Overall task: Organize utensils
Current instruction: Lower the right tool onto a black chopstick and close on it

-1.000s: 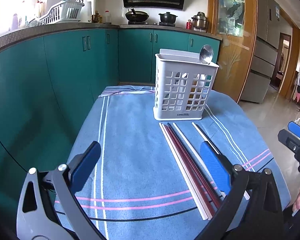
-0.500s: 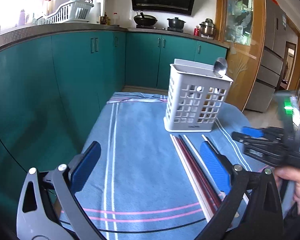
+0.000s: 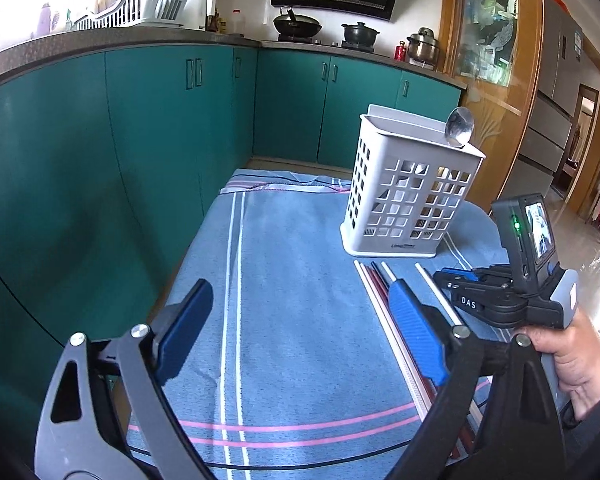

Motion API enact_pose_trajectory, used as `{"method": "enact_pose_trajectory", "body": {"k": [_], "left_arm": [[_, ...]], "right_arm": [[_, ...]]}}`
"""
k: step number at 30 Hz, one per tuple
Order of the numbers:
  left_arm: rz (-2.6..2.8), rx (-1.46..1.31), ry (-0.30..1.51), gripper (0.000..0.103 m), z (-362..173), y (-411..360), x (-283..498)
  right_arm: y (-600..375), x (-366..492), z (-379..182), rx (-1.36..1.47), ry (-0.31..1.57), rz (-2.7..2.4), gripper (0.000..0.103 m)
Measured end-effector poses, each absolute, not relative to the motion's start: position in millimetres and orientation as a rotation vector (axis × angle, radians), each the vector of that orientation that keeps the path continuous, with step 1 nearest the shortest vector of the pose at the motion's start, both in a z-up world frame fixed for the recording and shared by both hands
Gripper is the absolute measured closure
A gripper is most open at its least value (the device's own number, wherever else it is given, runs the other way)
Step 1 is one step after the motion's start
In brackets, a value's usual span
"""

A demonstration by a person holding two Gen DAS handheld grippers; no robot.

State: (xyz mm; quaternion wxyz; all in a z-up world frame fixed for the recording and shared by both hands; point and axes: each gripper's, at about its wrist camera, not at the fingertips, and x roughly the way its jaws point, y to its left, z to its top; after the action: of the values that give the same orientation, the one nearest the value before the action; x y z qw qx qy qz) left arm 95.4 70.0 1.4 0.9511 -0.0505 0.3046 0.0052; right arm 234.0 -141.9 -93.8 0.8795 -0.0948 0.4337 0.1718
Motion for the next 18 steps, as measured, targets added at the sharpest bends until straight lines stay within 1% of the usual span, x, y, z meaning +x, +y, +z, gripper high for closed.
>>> {"method": "enact_pose_trajectory", "body": {"k": [8,14,18], "left_arm": [[0.011,-0.103,0.624,0.014,0,69,95],[0.013,-0.100,0.626,0.015,-1,69,96],[0.012,-0.094,0.631,0.015,-3,68,97]], "right_arm": [[-137,223,-84,-0.202,0.886,0.380,0.091],[-133,220,-92,-0.232,0.926,0.383,0.091],[-127,214,-95,-0.260,0.921,0.371,0.091]]}}
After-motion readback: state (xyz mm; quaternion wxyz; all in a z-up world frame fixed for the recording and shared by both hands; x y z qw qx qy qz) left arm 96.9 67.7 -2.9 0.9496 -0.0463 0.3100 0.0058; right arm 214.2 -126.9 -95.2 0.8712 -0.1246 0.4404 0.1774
